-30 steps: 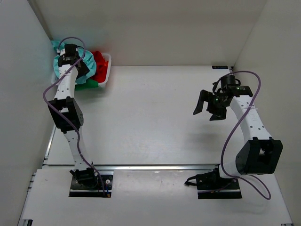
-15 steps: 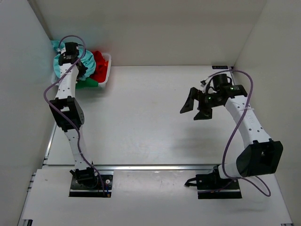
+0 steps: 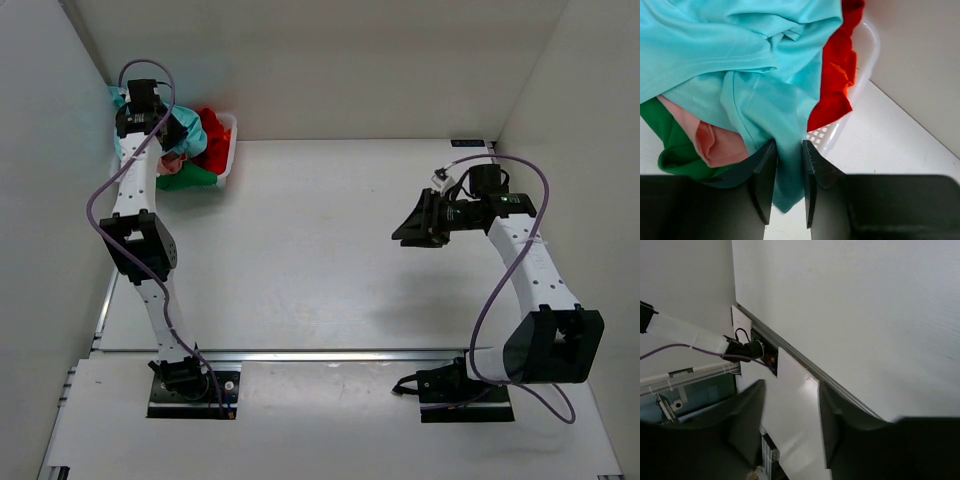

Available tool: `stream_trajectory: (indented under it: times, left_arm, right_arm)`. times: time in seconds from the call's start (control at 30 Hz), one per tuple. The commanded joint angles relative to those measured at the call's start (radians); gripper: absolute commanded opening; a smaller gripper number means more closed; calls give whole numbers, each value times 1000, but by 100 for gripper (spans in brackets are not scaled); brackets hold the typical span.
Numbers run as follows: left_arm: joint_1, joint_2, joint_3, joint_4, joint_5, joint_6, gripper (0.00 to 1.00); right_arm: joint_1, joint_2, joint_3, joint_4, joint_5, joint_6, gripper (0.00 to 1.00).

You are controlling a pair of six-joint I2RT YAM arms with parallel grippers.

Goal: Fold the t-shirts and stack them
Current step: Grab crumpled tshirt from bin with the left arm

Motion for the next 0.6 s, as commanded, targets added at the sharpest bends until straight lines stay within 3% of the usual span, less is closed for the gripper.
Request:
stream_trajectory:
  times: [0.0,0.03,0.07,0.1,0.2,0.33,0.4,0.47,0.53,0.57]
  left_arm:
    - [4,-111,-26,48,65,-11,38]
    - [-1,-115,-30,48,65,-15,35]
    - [-2,-116,-32,48,56,-16,12]
    - [-2,-118,-29,43,49,-27,0]
    - [2,-128,-21,52,54,-28,0]
    - [5,-130,90,84,101,-80,0]
    - [15,-137,165,127,143,-131,0]
    - [12,-159,187,236,294,-189,0]
    - [4,-202,105,421,487,-321,0]
    - [-14,-211,74,621,649,-475,0]
  right_arm:
    - [-38,-44,-2,30,-29,-10,38]
    - [-67,-59,-34,48,-55,-5,30]
    - [-88,-78,-57,56,-60,7,27]
    - [-98,-91,-74,57,-74,2,16]
    - [-122,-102,-93,64,-77,13,0]
    - [-147,-102,-96,44,-40,5,0]
    - [-171,-114,-99,41,57,10,0]
    - [-200,-159,-131,117,156,48,0]
    - [-230,-199,-154,197,179,82,0]
    - [-236,-194,-159,238,188,99,0]
